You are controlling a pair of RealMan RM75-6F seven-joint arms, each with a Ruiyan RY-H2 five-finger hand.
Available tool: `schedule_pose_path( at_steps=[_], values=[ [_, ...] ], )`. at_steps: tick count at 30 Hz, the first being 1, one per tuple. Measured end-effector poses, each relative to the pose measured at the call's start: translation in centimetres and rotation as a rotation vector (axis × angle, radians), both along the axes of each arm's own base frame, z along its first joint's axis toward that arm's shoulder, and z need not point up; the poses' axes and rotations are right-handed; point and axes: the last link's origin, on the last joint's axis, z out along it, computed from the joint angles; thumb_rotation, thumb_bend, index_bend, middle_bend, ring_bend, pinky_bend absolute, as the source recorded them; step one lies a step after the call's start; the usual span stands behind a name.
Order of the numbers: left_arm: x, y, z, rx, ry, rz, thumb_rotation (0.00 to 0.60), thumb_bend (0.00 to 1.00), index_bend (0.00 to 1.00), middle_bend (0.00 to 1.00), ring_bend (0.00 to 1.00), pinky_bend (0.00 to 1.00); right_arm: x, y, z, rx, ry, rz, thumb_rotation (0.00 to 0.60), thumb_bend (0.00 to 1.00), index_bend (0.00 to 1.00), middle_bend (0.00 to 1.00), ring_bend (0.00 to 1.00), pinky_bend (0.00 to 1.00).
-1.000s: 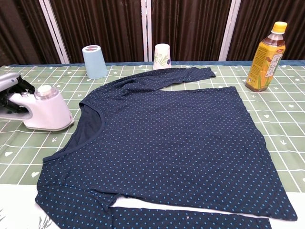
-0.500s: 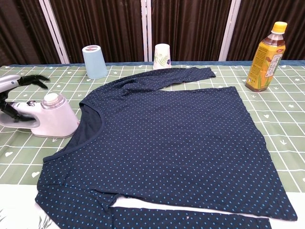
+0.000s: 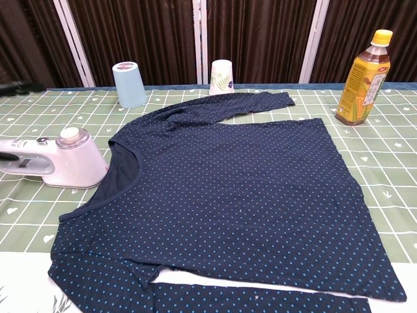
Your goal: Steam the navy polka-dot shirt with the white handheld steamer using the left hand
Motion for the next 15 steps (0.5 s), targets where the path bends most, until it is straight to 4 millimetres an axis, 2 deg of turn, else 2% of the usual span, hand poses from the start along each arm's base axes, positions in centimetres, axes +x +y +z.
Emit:
schedule_pose_path(
  at_steps=[6,15],
  values=[
    [1.1,-2.7,3.0,0.122,0.021,-0.043,0.600,0.00,0.00,0.00,0.00,0.00,0.2,0.1,0.2,-0.005,-0.009,0.011,0.600,0.00,0.00,0.00,0.00,0.00],
    [2.5,-8.4,6.1,0.228,0.079,0.037,0.600,0.00,0.00,0.00,0.00,0.00,0.4,0.5,0.7,-0.016,-0.010,0.031,0.600,0.00,0.00,0.00,0.00,0.00]
  ],
)
